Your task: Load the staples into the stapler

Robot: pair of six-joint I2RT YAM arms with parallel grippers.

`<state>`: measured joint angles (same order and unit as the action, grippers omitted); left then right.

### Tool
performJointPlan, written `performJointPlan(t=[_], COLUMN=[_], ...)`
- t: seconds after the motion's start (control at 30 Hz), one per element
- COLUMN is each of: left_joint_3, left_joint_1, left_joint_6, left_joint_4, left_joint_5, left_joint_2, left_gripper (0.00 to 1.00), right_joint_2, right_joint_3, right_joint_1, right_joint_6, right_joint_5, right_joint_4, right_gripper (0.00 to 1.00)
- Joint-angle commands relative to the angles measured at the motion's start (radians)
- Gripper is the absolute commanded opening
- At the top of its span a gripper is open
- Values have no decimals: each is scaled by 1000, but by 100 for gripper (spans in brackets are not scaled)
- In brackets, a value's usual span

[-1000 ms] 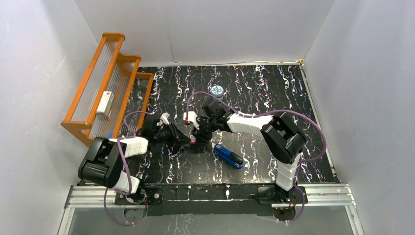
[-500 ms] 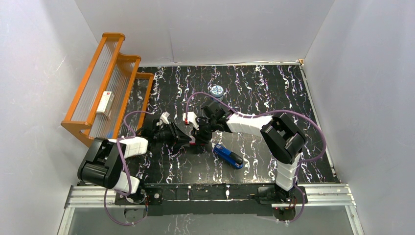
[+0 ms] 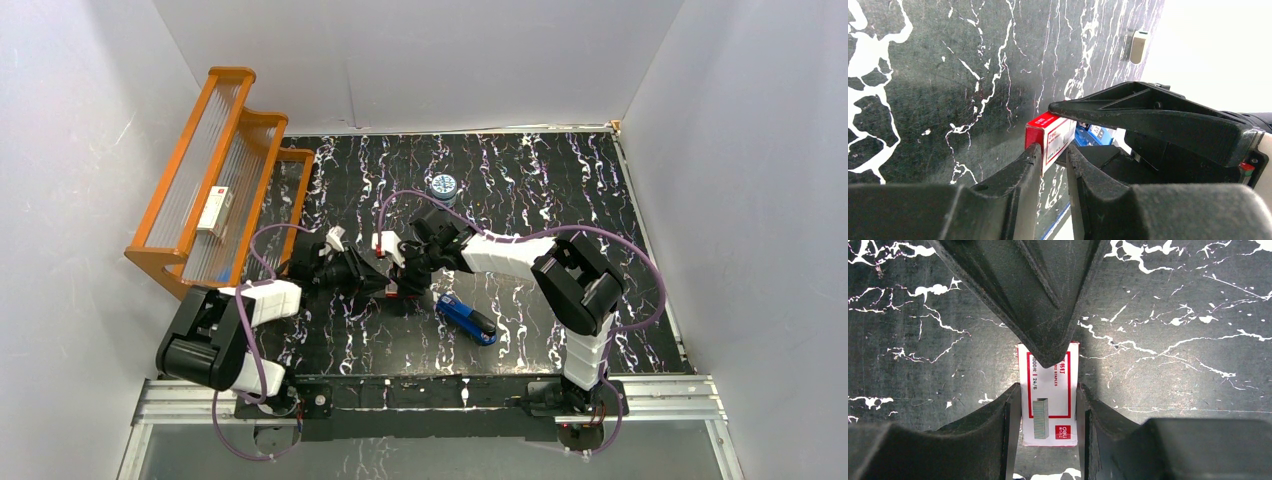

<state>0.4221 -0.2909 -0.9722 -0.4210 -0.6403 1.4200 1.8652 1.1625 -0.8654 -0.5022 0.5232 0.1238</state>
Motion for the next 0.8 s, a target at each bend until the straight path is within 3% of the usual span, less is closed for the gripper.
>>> performJointPlan(t=[0.0,0.77], left_joint_3=[13,29], left_joint_1=[-17,-82], left_joint_6=[3,-25], left_joint_4=[-29,-63], left_joint_5=[-30,-17], left_joint_2=[7,63], left_gripper=[26,34], right_joint_2=[-25,-67], right_joint_3=[-7,-64], right_joint_1=[-8,-8], right_joint_6=[1,48], right_joint_5=[28,-39], right_joint_4=[-63,-182], right_gripper=[42,44])
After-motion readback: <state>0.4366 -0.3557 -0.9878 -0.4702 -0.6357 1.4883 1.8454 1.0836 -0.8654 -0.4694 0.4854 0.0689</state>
